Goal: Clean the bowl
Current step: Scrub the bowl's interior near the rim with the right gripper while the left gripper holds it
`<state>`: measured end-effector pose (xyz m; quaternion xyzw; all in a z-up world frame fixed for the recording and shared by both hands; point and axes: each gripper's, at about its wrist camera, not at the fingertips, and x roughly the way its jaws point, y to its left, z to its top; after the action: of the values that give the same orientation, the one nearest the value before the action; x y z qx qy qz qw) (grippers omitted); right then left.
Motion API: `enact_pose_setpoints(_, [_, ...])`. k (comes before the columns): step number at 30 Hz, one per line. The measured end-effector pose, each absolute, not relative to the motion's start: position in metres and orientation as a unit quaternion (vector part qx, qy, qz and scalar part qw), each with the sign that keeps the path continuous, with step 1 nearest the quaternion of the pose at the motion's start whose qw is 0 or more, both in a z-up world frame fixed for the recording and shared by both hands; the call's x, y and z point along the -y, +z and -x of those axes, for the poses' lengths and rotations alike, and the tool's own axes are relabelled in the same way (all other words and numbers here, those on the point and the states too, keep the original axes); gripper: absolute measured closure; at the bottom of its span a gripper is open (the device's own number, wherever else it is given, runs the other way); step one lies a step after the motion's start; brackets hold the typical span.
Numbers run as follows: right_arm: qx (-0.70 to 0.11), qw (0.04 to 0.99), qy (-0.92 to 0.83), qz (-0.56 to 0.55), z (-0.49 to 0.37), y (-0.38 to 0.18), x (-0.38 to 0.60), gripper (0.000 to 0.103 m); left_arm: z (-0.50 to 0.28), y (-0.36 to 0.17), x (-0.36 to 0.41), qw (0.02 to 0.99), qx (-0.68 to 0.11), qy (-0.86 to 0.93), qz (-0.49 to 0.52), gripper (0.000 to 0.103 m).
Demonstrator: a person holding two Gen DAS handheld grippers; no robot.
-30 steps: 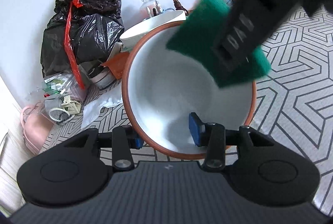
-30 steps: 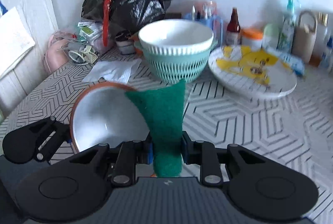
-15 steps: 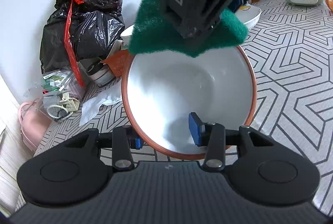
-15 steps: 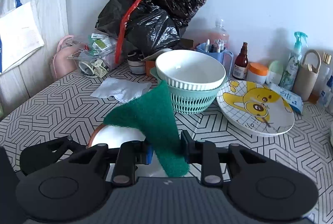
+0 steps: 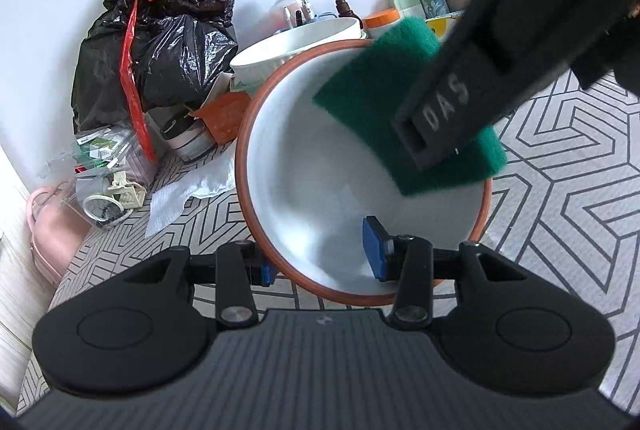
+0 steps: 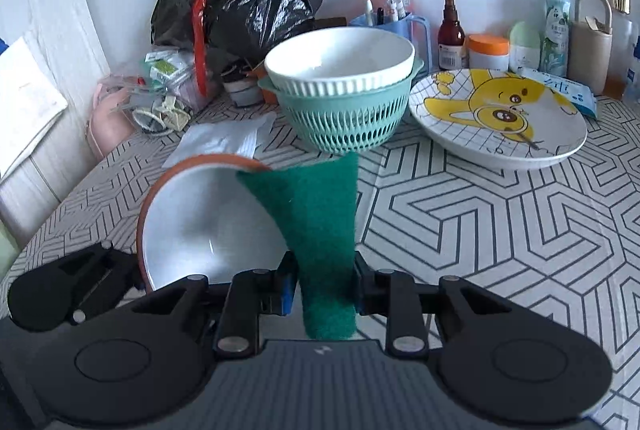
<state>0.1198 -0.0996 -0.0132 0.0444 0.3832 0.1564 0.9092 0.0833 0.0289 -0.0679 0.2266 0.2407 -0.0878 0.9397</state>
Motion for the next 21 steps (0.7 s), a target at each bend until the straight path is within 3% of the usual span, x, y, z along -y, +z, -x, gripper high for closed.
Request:
enact_pose_setpoints(9, [-0.394, 0.904, 0.16, -0.042, -0.119, -0.011, 0.1, 0.075, -0.082, -0.067, -0.031, 0.939, -0.24, -0.091, -0.227, 0.062])
enact_pose_setpoints(21, [-0.349, 0.922, 0.165, -0.027, -0.118, 0.033, 0.095, 0.075, -0.083, -0.067, -0.032, 0.94, -0.243, -0.093, -0.222, 0.062])
